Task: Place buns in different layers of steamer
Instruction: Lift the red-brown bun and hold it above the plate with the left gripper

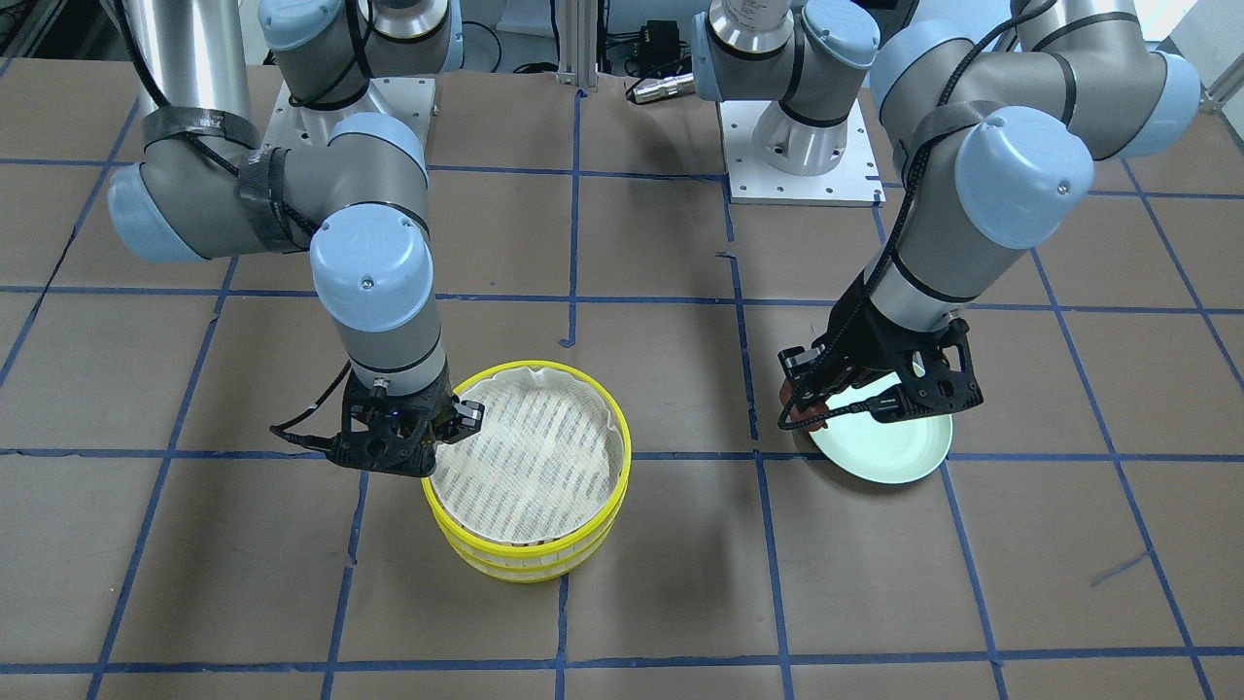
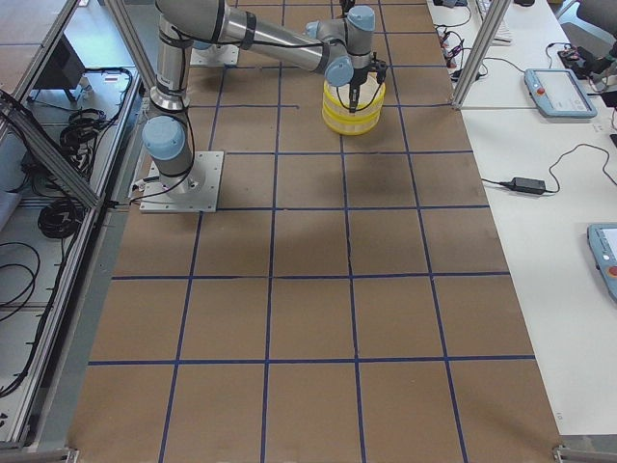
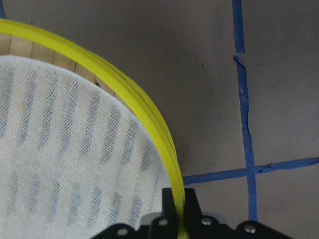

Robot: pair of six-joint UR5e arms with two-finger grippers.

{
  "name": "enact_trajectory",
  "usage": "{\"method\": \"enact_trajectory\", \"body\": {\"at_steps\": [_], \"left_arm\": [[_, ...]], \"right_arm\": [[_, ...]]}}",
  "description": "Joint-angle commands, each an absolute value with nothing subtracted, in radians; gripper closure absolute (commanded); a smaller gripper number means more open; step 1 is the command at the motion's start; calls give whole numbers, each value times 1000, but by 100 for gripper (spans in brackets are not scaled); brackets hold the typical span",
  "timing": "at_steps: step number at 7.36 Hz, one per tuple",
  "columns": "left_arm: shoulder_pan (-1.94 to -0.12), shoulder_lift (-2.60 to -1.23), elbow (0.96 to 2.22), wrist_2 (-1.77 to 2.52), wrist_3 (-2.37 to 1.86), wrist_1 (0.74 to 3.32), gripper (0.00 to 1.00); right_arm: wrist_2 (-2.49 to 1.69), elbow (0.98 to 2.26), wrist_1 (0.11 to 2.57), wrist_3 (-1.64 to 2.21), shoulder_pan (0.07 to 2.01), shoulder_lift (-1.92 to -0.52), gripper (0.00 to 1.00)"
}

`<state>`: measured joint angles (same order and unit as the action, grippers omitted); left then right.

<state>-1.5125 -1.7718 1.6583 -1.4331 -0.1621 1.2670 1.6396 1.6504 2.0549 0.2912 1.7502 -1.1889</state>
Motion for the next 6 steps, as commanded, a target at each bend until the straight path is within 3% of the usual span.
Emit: {"method": "enact_trajectory", "body": {"at_steps": [1,6], "left_arm": [[-1513,-1772,1658,-1434,-161,1267,88],[-1514,-1770,1658,-1434,-161,1267,88]], "right_arm": [[1676,1649,2043,287,1749,-1196,86],[1671,1655,2059,298,1750,-1189,86]]}}
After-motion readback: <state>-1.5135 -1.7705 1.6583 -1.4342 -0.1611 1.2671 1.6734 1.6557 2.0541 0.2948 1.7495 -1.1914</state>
